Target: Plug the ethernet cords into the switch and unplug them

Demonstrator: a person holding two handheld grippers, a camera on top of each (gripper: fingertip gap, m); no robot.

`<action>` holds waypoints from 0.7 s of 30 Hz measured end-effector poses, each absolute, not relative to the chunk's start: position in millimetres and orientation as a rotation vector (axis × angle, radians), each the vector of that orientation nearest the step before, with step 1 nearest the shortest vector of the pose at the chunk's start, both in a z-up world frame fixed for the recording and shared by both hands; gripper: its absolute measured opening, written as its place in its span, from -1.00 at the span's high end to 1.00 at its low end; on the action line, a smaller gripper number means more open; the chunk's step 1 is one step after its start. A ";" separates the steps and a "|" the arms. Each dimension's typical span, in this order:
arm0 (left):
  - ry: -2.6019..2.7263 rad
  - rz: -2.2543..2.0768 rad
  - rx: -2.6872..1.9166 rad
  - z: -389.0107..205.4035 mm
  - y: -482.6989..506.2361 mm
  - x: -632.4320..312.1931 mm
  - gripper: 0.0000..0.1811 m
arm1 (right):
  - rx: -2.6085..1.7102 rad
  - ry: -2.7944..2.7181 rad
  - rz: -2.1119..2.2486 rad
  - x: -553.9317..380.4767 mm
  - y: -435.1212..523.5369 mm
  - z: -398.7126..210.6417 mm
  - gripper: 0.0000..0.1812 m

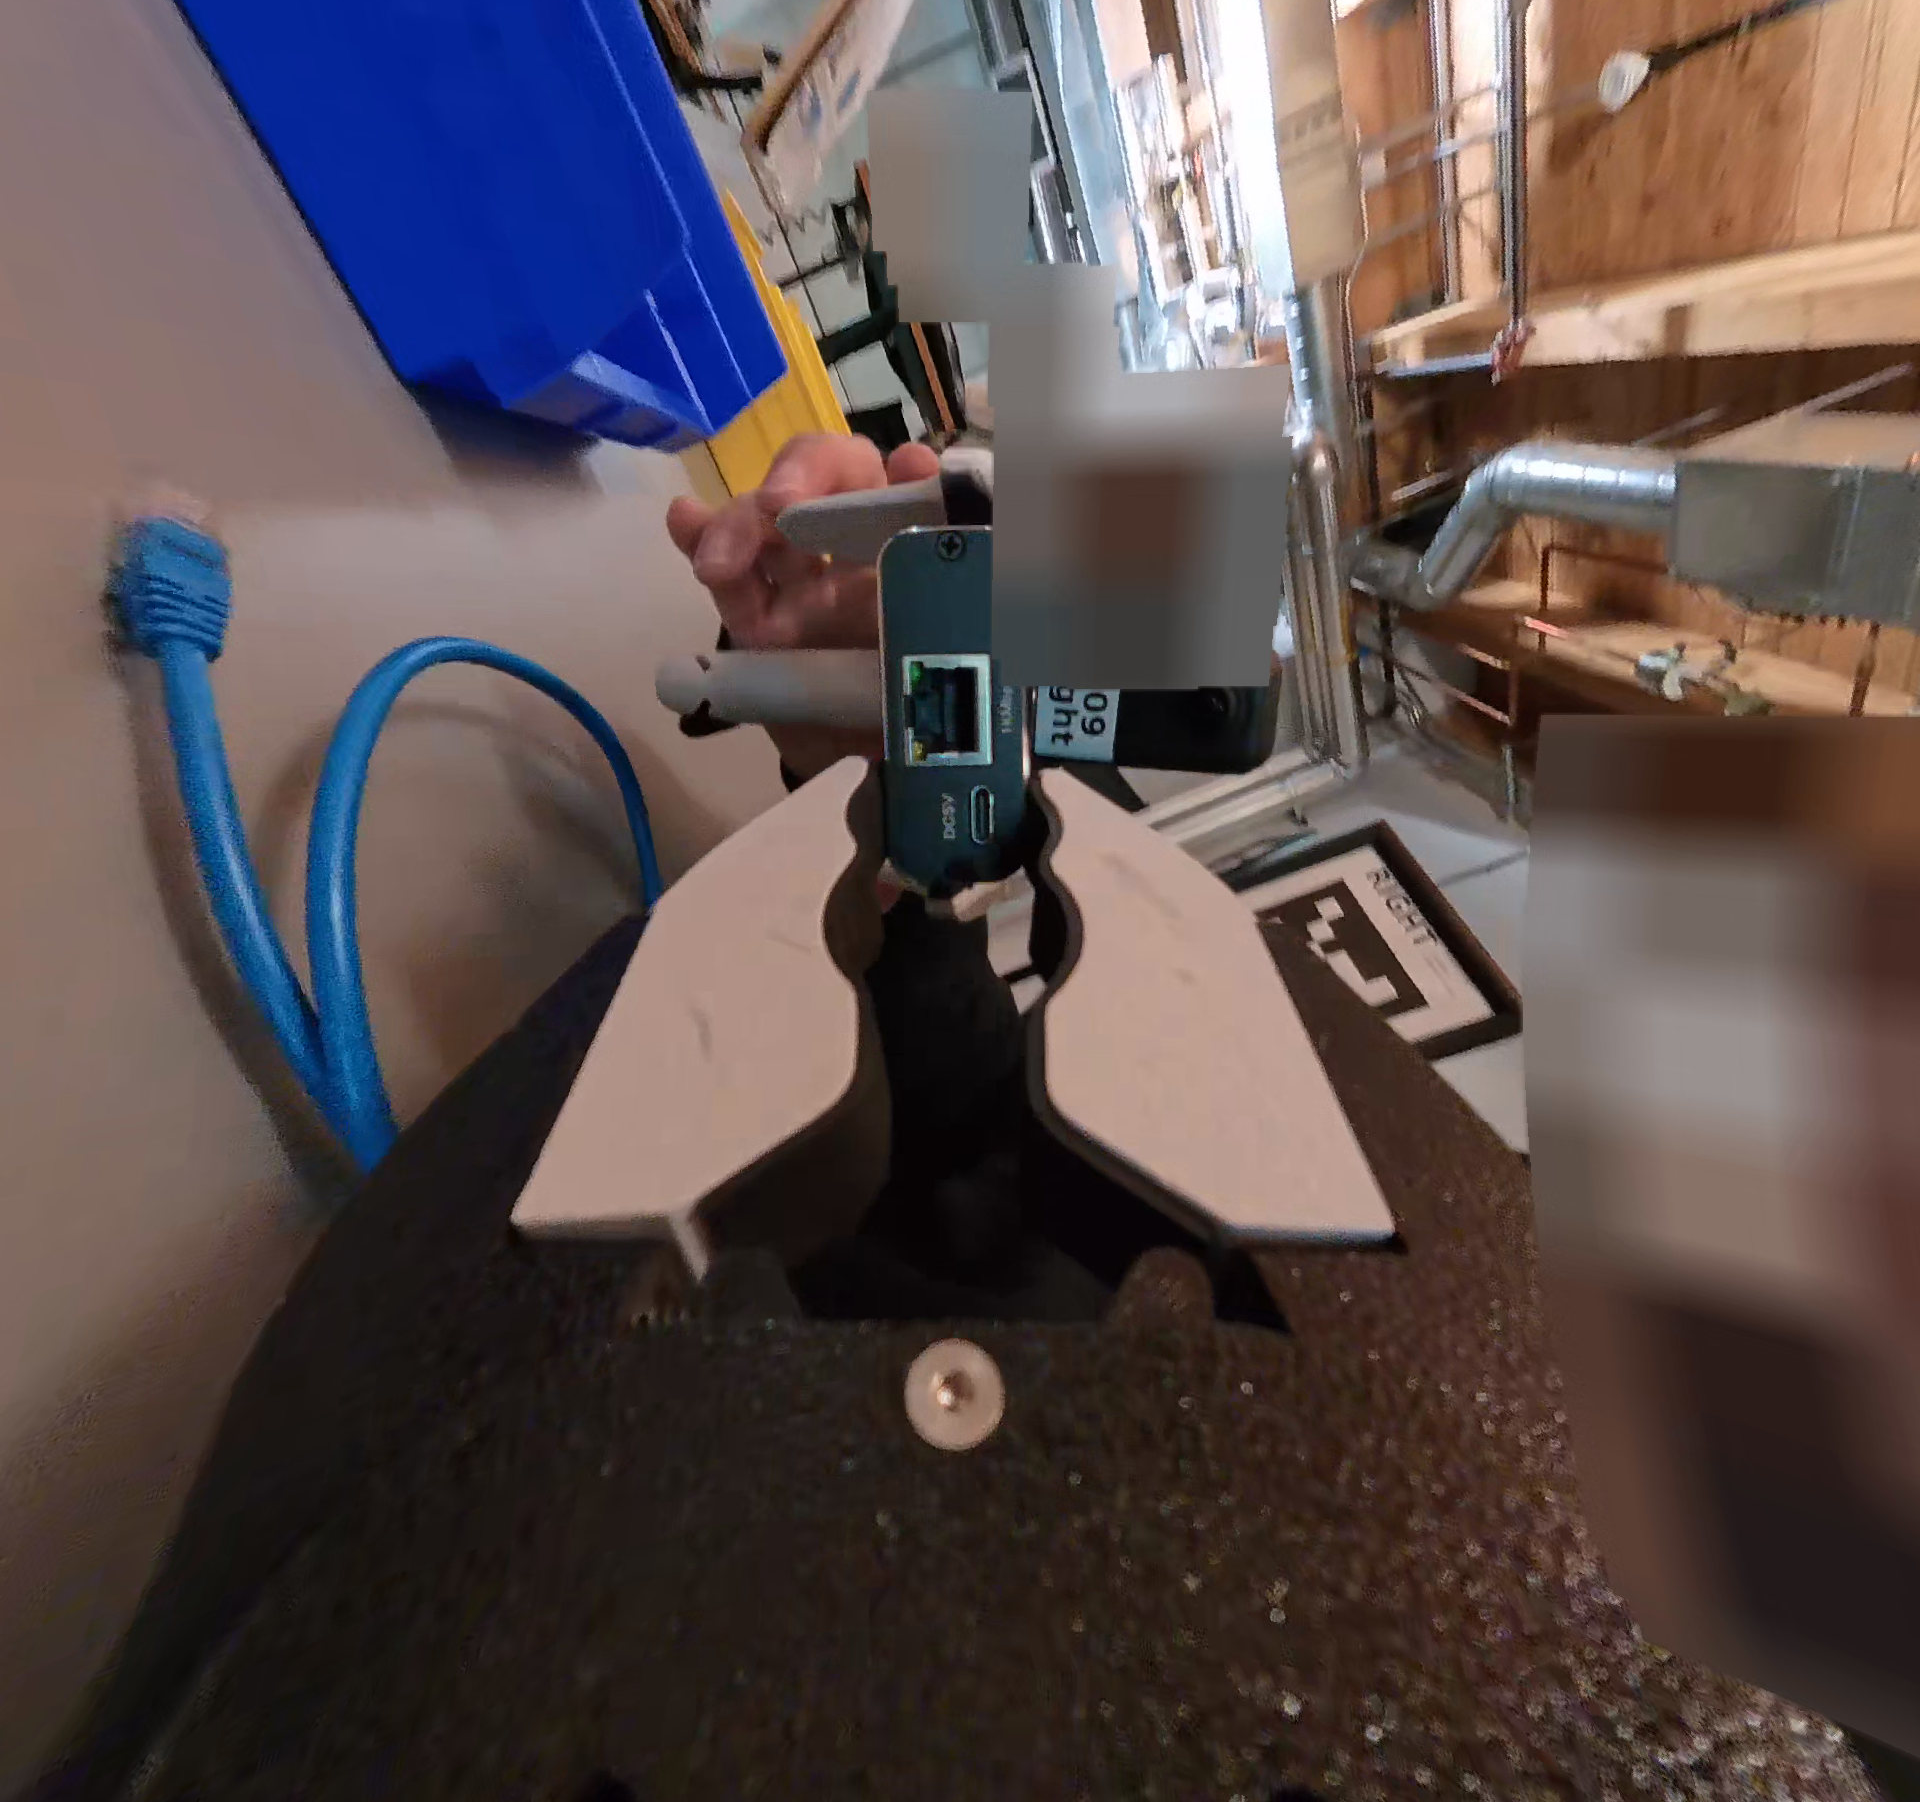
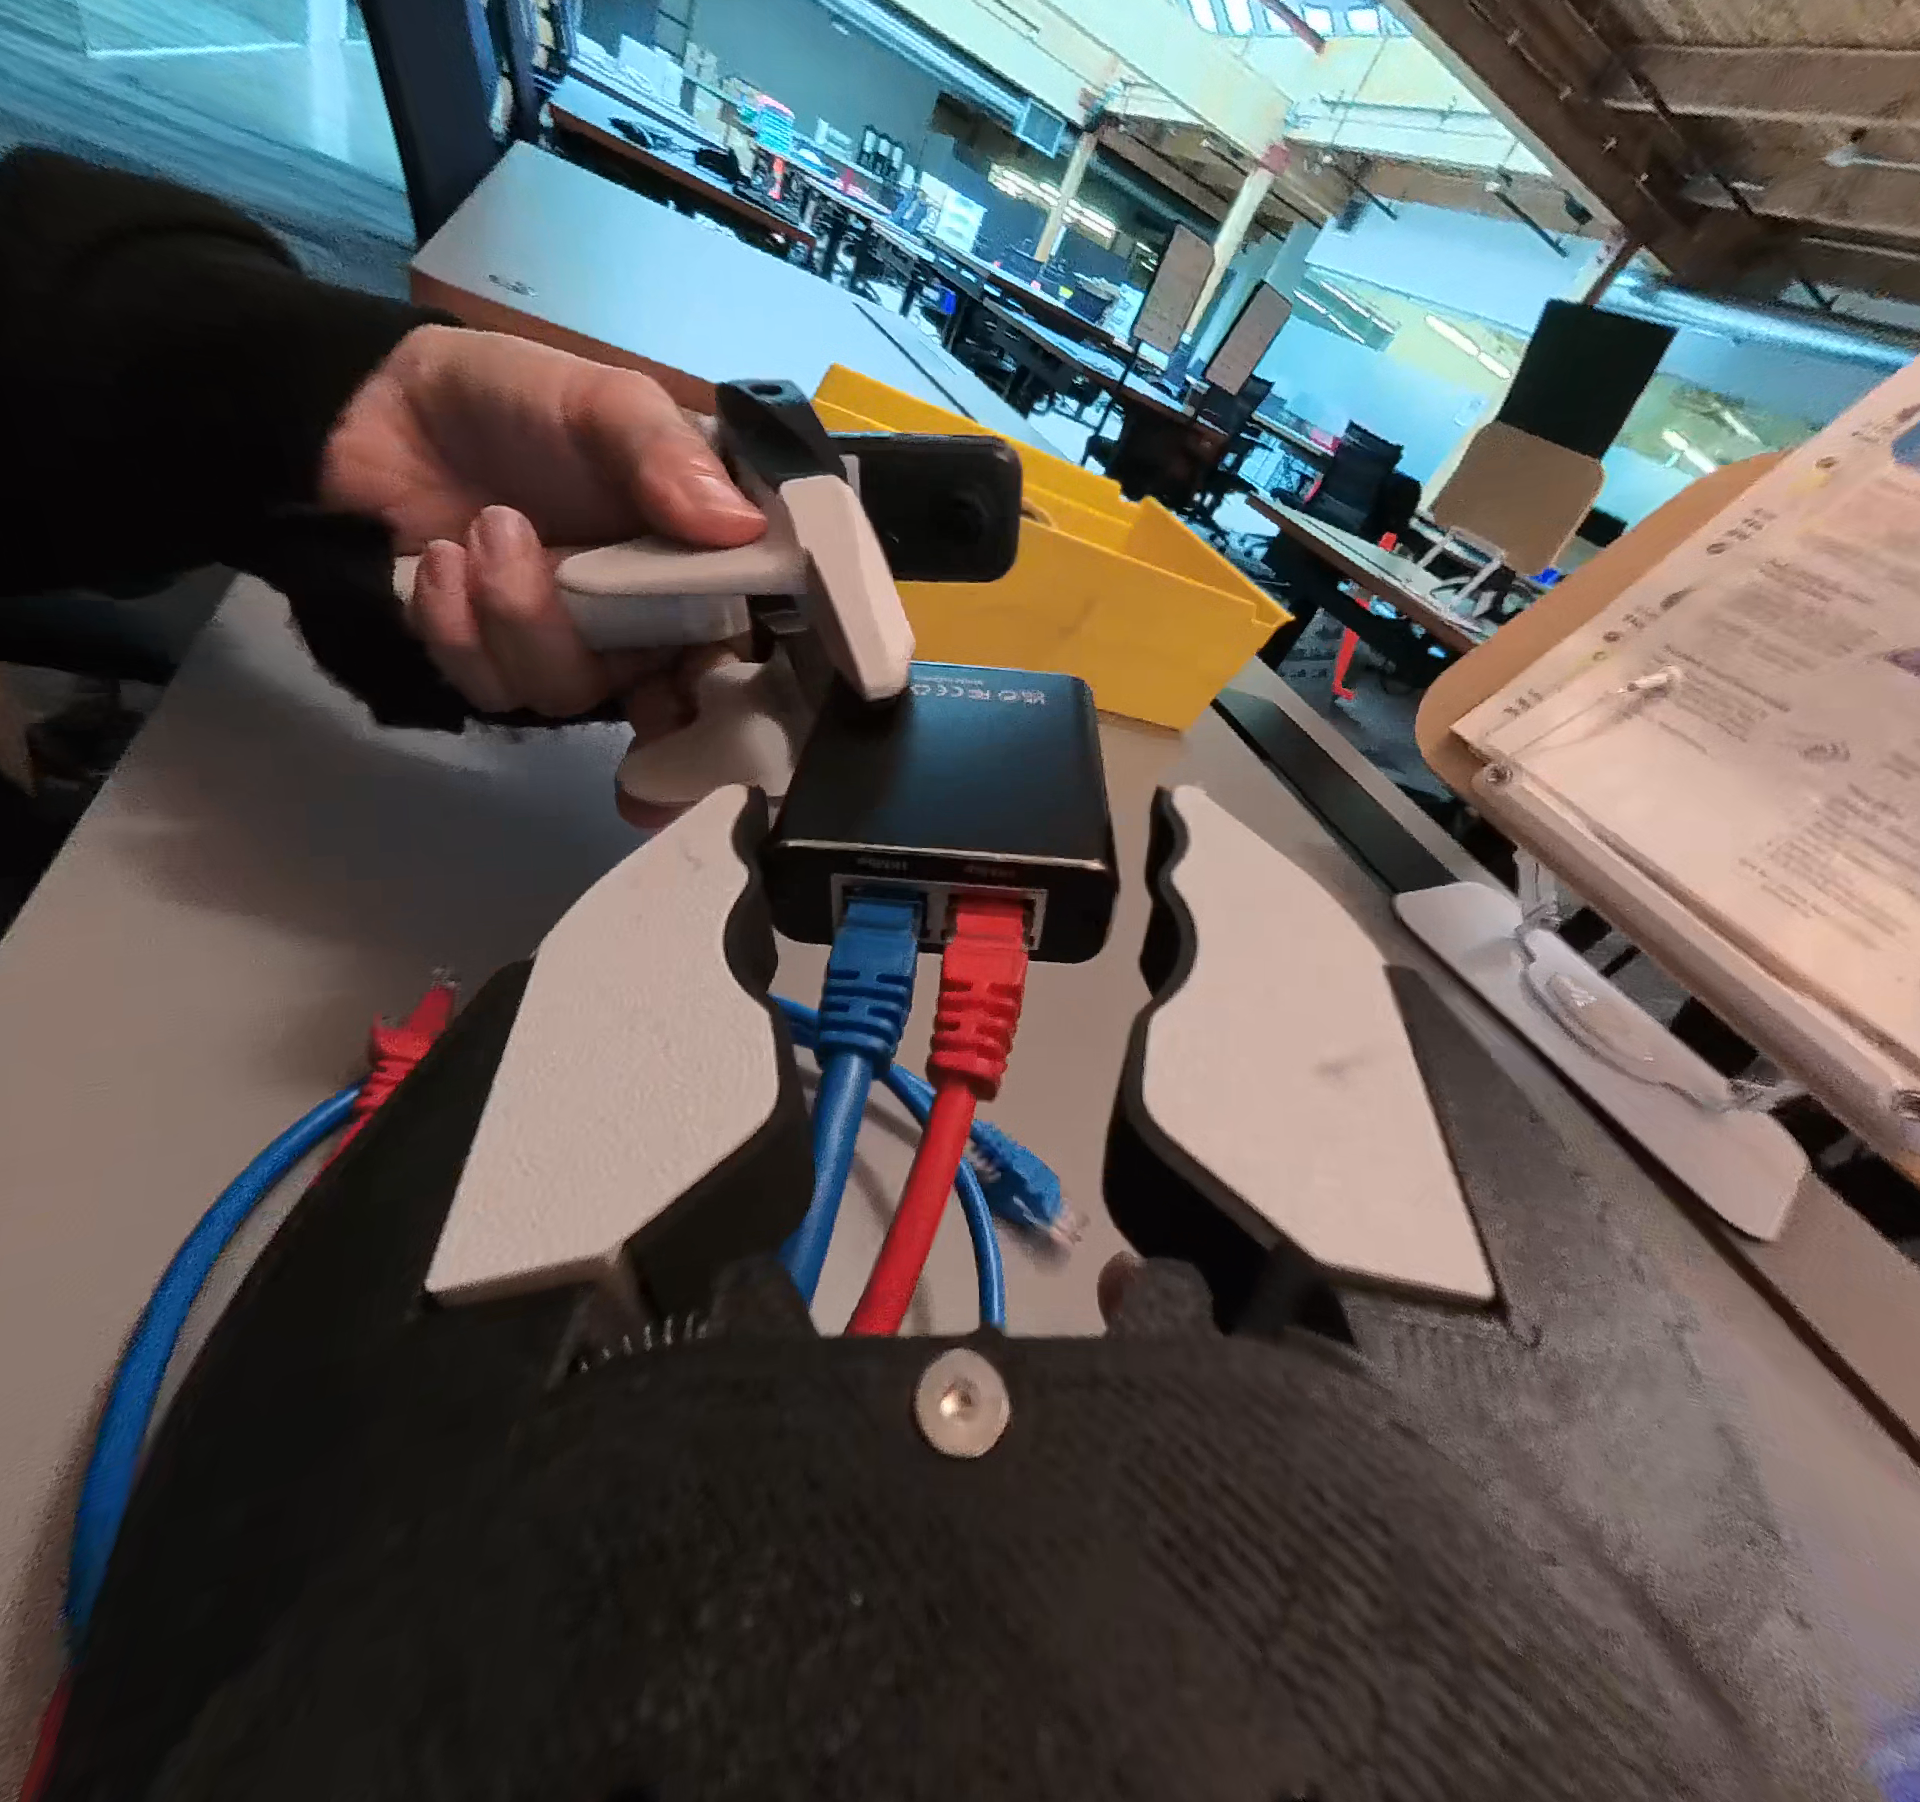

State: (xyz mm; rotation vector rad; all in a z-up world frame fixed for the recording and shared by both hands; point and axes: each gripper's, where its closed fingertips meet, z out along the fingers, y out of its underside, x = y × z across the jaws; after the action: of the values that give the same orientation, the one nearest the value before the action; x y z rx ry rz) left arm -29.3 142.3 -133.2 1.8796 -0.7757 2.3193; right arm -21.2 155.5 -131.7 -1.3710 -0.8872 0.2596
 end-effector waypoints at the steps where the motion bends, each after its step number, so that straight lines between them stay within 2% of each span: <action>1: -0.745 2.341 1.899 -134.5 144.5 -28.9 0.73 | -1.369 -0.885 0.279 -23.7 155.1 -134.2 0.31; 7: -0.593 2.434 1.928 -136.3 153.8 -31.0 0.73 | -1.352 -0.829 0.286 -28.7 161.7 -139.1 0.31; 11: -0.729 2.414 2.000 -147.6 150.8 -35.0 0.74 | -1.395 -0.852 0.352 -32.4 160.6 -153.8 0.31; 15: -1.206 2.333 2.192 -150.6 148.0 -42.7 0.70 | -1.388 -0.812 0.494 -30.9 156.6 -151.3 0.31; 18: -1.764 2.251 2.400 -122.6 169.3 -66.6 0.62 | -1.385 -0.765 0.556 -14.7 154.6 -148.0 0.31; 20: -2.158 2.034 2.617 -100.1 204.2 -94.9 0.58 | -1.379 -0.735 0.594 -3.6 154.2 -145.2 0.31; 21: -2.408 1.786 2.738 -92.9 229.1 -113.0 0.58 | -1.374 -0.733 0.609 0.1 153.1 -144.3 0.31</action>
State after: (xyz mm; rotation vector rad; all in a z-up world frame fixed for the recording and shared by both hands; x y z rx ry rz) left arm -113.0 229.1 -92.9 2.7381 -2.4078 1.7857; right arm 0.1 153.1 -144.3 -1.3736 -0.7327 0.6094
